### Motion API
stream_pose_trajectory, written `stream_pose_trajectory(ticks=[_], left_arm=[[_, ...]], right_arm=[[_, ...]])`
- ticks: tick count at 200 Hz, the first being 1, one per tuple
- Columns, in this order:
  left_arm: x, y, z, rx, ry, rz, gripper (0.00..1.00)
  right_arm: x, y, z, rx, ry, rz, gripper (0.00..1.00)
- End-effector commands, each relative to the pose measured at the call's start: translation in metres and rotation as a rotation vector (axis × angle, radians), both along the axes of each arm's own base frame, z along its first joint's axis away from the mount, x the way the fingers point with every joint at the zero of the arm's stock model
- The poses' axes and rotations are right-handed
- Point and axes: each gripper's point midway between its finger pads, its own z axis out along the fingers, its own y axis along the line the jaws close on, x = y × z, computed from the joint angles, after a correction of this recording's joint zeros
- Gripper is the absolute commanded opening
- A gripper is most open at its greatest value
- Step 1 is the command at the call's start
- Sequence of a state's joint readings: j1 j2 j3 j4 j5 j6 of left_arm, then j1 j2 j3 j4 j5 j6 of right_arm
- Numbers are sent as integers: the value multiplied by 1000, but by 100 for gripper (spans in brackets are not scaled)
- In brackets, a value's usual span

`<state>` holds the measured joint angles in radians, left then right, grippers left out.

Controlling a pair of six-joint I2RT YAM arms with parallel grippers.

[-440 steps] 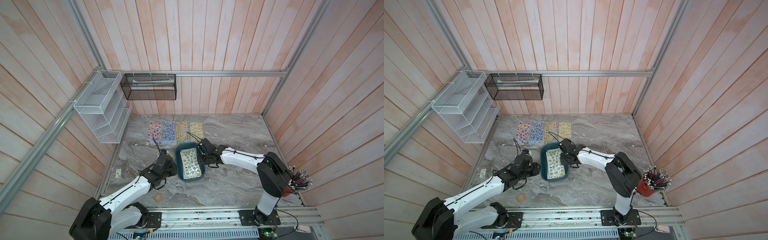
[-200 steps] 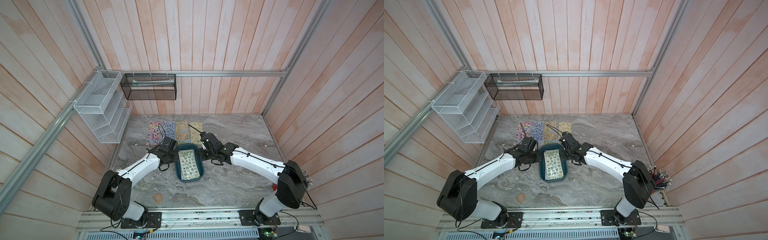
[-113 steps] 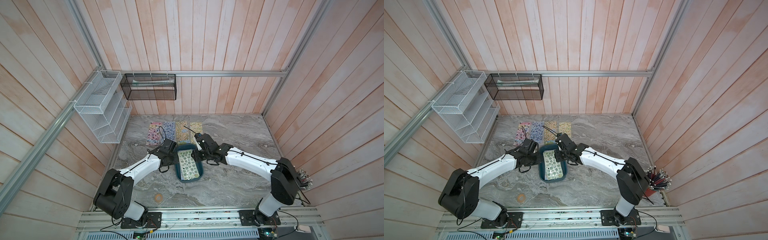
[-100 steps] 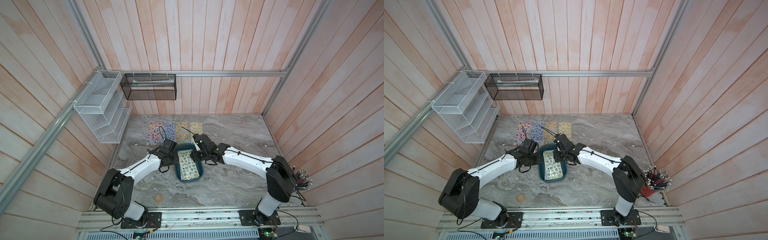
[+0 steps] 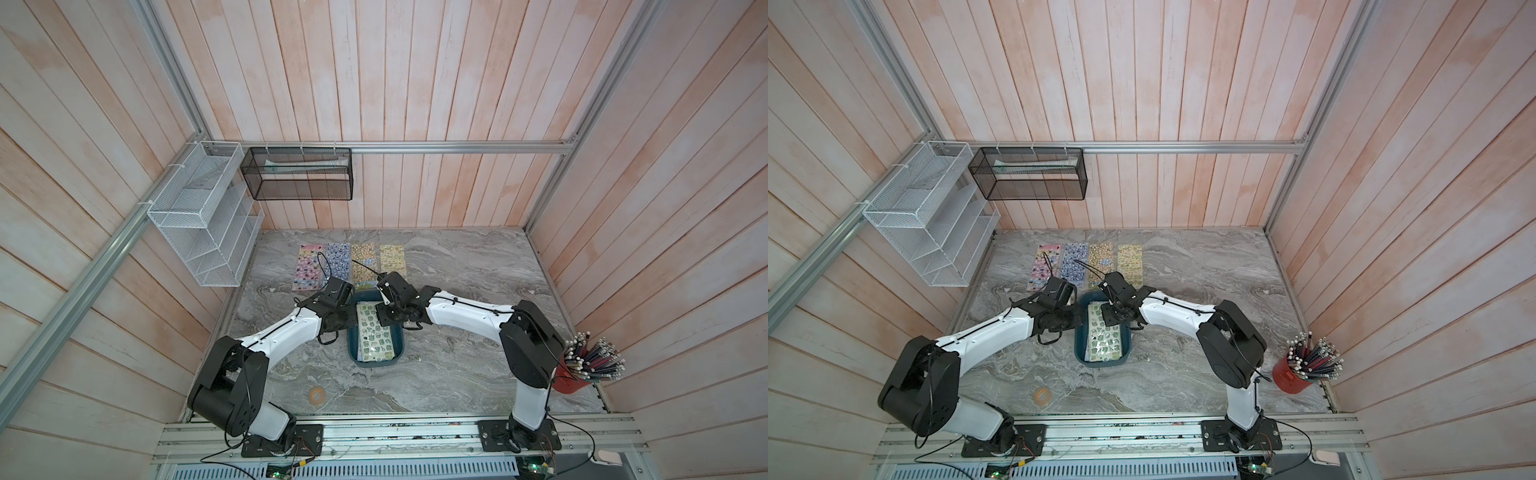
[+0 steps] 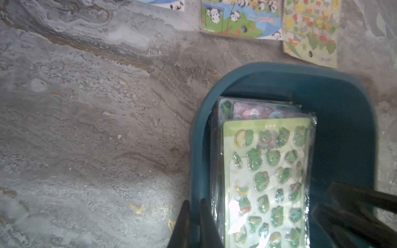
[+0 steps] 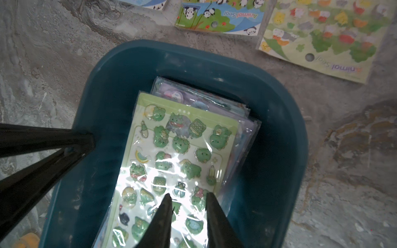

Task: Take the stickers out of the storage box
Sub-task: Pick up the sticker from the storage box.

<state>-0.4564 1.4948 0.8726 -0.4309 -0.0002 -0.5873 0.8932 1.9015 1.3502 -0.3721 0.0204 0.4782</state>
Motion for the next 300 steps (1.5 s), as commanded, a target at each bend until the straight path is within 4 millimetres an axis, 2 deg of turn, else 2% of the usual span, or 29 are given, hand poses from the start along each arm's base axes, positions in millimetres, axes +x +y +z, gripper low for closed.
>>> stream_pose_trajectory(ticks=[1, 34, 63, 92, 122, 142, 163, 186, 203, 221, 252, 300], left_arm=[[-1, 5, 1, 3, -3, 19, 6], [-2, 3, 1, -12, 4, 14, 6], [-1, 0, 4, -33, -1, 11, 6], [0, 1, 4, -42, 3, 18, 6], [0, 2, 4, -41, 3, 20, 6], [0, 3, 3, -38, 8, 21, 6], [0, 4, 3, -40, 8, 27, 6], [1, 5, 4, -46, 4, 33, 6], [1, 5, 5, -51, 5, 34, 6], [1, 5, 5, -56, 4, 33, 6], [2, 5, 7, -64, 1, 37, 6], [2, 8, 5, -53, 3, 45, 6]], right_arm=[[-2, 1, -16, -59, 5, -5, 29], [-1, 0, -36, -114, 25, -13, 30], [-1, 5, -46, -126, 50, 4, 36], [-1, 17, -42, -91, 58, 34, 45], [2, 18, -37, -88, 39, 41, 50], [4, 18, -25, -76, 15, 38, 52], [8, 19, 6, -35, -31, 33, 49], [11, 17, 39, -7, -73, 28, 43], [11, 10, 47, -30, -91, 17, 35], [12, -2, 37, -90, -99, 0, 27], [10, -9, 5, -163, -62, -4, 25], [10, -8, -30, -235, -39, 8, 36]])
